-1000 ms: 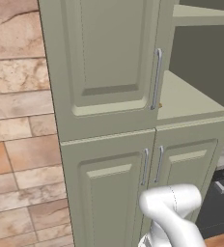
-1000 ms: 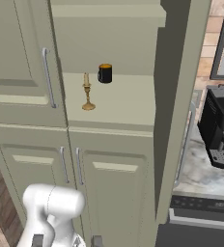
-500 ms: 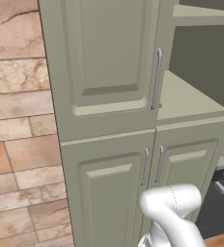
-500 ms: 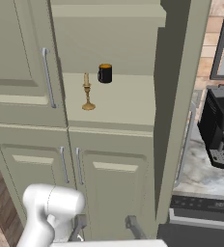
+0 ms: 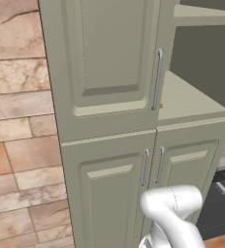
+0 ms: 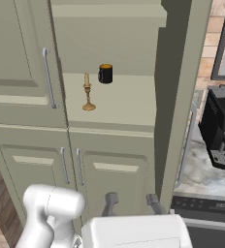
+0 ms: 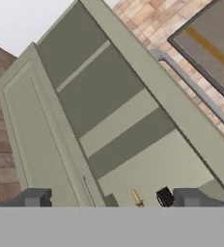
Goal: Pick the jar and candle from the dining table and place them in the open cabinet. Close the cabinet after placing the objects.
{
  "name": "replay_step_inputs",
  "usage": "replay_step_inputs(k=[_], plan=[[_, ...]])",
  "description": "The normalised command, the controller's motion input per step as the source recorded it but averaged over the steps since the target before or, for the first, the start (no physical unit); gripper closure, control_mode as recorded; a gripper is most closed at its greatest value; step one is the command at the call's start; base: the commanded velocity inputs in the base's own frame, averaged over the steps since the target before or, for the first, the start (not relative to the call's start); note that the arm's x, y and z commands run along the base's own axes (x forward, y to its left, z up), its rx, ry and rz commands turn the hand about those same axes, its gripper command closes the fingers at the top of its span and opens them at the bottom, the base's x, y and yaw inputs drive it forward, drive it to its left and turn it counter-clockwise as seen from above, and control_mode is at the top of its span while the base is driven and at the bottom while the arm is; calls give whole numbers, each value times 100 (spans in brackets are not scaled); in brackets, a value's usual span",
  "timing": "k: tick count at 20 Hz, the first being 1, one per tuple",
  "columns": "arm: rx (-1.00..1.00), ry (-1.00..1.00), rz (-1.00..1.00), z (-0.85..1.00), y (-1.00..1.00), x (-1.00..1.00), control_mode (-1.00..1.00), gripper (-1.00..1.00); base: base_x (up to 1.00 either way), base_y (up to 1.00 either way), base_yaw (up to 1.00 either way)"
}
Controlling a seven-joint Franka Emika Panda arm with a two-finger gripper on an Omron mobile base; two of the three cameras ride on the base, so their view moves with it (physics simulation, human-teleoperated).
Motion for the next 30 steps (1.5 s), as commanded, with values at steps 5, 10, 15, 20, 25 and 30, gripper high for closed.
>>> replay_step_inputs(k=[5, 10, 15, 20, 25, 30], plan=[[6, -2, 9, -2, -6, 59, -100, -100, 0, 0, 0], [5, 0, 10, -7, -12, 62, -100, -100, 0, 0, 0], [4, 0, 11, -7, -8, 70, -100, -100, 0, 0, 0], [0, 0, 7, -17, 4, 78, -100, -100, 0, 0, 0], [0, 0, 3, -29, 33, 100, -100, -100, 0, 0, 0], [0, 0, 0, -21, 62, 100, -100, -100, 0, 0, 0]])
